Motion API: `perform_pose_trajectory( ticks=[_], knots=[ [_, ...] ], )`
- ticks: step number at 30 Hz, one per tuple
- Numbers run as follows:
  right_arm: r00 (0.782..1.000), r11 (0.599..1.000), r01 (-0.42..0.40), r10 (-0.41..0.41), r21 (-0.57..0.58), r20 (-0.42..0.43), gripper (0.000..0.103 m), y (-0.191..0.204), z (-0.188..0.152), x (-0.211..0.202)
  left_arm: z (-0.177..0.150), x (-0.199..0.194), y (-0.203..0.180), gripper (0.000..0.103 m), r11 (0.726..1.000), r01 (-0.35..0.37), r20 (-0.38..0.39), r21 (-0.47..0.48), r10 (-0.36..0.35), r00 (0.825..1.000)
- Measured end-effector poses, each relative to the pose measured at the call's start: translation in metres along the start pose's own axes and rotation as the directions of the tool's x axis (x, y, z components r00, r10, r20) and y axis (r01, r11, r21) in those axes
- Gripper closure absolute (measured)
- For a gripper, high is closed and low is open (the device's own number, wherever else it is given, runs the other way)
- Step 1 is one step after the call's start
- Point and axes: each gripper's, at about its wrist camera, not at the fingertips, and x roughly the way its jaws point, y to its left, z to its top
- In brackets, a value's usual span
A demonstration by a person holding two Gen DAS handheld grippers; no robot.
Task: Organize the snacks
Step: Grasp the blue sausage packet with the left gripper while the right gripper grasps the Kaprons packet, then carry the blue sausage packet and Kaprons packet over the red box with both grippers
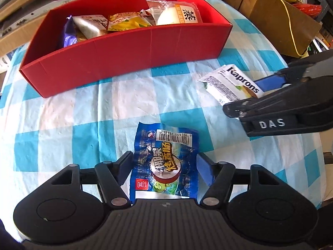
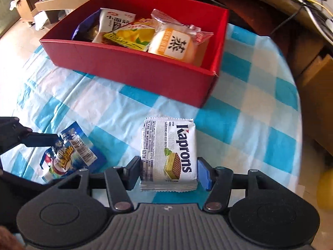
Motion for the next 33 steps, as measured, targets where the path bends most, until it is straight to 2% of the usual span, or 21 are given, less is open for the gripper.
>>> perform_pose_trajectory(
  ticks=[4,7,9,12,15,18,21,27,33],
  knots=[
    [1.0,1.0,0.001,-0.002,0.023,0.03,0.034,-0.001,-0.01,-0.015,0.0,-0.007,0.002,0.043,1.0,-0.008,0.022,0.0,0.008,1.0],
    [0.999,0.999,-0.002,0.0,0.041,0.036,0.034,-0.003,-0.014,-0.018,-0.001,-0.012,0.006,0.048,1.0,-0.002,0.029,-0.012,0.002,1.0],
    [1.0,0.999,0.009,-0.01,0.043,0.021,0.034,-0.002,-0.016,-0.014,-0.002,-0.01,0.007,0.043,1.0,0.004,0.02,-0.019,-0.004,1.0],
    [0.999,0.999,0.034,-0.033,0.041,-0.008,0.034,-0.003,-0.016,-0.005,-0.003,-0.003,0.003,0.027,1.0,-0.002,0.01,-0.01,0.002,1.0],
    [0.999,0.998,0.035,-0.035,0.052,-0.008,0.034,-0.007,-0.015,-0.003,-0.001,0.006,-0.001,0.017,1.0,-0.01,0.0,0.0,0.01,1.0],
    [1.0,0.998,0.02,-0.02,0.063,-0.005,0.034,-0.009,-0.013,-0.002,-0.001,0.01,-0.007,0.018,0.997,-0.066,0.028,0.033,0.065,0.997],
    [1.0,0.998,0.014,-0.014,0.059,-0.004,0.034,-0.008,-0.013,-0.001,0.001,0.007,-0.005,0.027,0.997,-0.074,0.043,0.033,0.073,0.996],
    [1.0,0.998,0.015,-0.017,0.066,0.023,0.034,-0.008,-0.013,-0.01,-0.003,0.001,0.002,0.028,0.998,-0.07,0.036,0.008,0.07,0.997],
    [0.998,0.998,0.014,-0.018,0.064,0.062,0.034,-0.002,-0.011,-0.022,0.002,-0.018,0.013,0.028,0.997,-0.072,0.081,-0.037,0.075,0.994]
  ],
)
